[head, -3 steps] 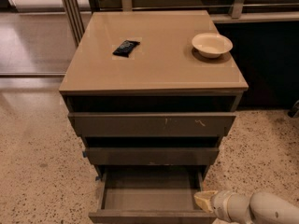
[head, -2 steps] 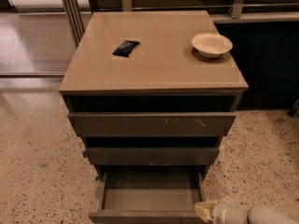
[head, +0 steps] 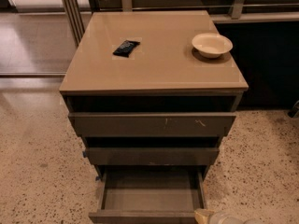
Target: Close bottom drawer
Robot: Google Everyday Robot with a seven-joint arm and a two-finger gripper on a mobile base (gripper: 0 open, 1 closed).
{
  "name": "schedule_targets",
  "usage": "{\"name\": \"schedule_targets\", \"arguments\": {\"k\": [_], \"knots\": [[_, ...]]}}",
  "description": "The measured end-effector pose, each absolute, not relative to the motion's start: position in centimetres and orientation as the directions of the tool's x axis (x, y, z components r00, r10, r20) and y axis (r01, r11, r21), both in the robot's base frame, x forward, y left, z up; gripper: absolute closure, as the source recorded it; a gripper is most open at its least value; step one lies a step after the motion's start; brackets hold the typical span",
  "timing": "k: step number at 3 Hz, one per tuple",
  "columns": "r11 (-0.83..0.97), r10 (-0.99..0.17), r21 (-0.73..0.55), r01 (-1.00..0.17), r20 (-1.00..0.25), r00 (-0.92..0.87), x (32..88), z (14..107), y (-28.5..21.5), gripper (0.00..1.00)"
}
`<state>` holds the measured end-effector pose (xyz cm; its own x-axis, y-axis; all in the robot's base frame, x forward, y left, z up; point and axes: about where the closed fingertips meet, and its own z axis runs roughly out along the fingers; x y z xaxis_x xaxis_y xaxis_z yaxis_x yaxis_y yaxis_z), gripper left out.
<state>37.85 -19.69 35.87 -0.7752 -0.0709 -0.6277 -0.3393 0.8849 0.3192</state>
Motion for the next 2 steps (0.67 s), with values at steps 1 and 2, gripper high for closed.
{"name": "schedule_targets", "arguments": {"k": [1,2], "knots": [[0.885,-0.071,0.319,-0.340,-0.628,-0.775,37.9,35.9,-19.7,1.00],[0.882,-0.048,0.348,-0.318,-0.604,-0.795,37.3,34.4,-19.3,1.00]]}}
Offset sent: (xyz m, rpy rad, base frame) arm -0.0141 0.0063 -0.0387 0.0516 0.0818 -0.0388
